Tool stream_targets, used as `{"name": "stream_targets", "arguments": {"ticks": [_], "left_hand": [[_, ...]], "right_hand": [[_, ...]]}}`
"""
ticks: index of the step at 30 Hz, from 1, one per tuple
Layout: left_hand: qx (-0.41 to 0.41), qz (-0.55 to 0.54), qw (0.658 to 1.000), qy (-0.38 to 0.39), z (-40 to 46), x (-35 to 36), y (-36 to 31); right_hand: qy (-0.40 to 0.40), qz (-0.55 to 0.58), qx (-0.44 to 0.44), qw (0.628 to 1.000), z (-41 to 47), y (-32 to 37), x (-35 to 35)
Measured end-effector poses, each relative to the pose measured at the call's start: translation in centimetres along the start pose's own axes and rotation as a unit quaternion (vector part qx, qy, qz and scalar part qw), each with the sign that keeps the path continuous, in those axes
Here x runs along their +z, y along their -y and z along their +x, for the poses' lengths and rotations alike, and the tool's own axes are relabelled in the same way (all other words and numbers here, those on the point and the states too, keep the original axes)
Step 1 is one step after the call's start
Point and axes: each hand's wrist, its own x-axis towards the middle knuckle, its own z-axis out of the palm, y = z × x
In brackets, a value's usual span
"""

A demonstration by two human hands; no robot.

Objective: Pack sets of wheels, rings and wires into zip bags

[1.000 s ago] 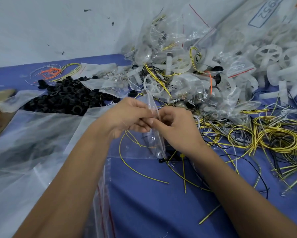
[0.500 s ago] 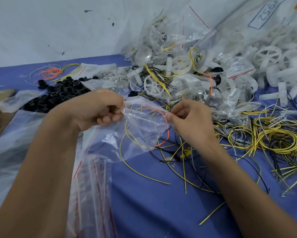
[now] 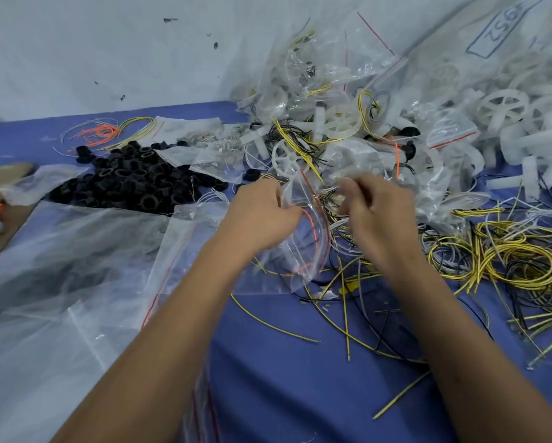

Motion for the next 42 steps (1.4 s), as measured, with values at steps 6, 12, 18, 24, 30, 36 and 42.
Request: {"name": "stream_targets", "arguments": {"ticks": [6,12,18,24,30,36,42], "left_hand": [[-0.045,-0.16,0.986,-0.031,0.2,2.1,2.3],[-0.066,-0.199,0.977,-0.039,0.4,2.9,3.3],[-0.039,-0.205,0.972,-0.107,0.5,2.2,2.8],[-0.024,-0.217,0.949,-0.225,0.8,0.8,2.3],[0.004,-0.231,0.951,-0.204,0.4,1.3,2.1],[0.011,-0.189,0.972,-0.139,0.1,3.1,1.6],[0.022,-0.199,0.968,-0.151,-0.2,2.8,1.1]], "right_hand": [[0.091,-0.227,-0.013,0.969,0.6,-1.8,-1.5],[0.152,-0.244,-0.023,0.958,0.4,-1.5,-1.7],[0.061,-0.155,-0.005,0.986,0.6,-1.6,-1.9],[-0.133,0.006,0.043,0.99,0.9,-0.9,-2.5],[-0.178,0.094,0.043,0.978,0.8,-0.5,-2.3],[-0.061,0.095,-0.036,0.993,0.4,0.1,-1.5],[0.033,-0.012,-0.09,0.995,0.2,-0.7,-0.7]]}}
